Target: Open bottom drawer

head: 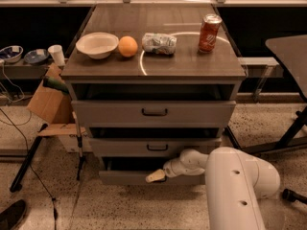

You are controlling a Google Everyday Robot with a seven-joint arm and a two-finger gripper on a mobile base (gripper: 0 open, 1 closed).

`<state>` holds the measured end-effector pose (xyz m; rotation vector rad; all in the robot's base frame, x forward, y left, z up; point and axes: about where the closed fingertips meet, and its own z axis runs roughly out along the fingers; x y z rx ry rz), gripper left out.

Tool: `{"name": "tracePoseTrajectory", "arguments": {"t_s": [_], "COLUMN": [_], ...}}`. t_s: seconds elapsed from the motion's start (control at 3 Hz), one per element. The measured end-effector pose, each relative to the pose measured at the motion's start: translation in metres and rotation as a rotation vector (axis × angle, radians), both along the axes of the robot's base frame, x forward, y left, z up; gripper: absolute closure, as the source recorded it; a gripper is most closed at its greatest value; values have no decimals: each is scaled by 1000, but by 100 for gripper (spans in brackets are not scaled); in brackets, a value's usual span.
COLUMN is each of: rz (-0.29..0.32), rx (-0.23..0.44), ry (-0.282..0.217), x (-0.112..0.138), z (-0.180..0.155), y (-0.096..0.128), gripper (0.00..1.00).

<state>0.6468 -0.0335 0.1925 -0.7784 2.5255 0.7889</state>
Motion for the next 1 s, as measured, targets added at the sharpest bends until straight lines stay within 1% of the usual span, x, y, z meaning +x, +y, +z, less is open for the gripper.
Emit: {"name": "tracePoseTrajectory", "arguments": {"t_s": [0.67,1.0], "rz": [-37,-33], "rx": [-65,-103], "ry": [55,97], "x": [-33,-50], "z": [-4,-6], "y": [-22,-30], "gripper": [0,0]}}
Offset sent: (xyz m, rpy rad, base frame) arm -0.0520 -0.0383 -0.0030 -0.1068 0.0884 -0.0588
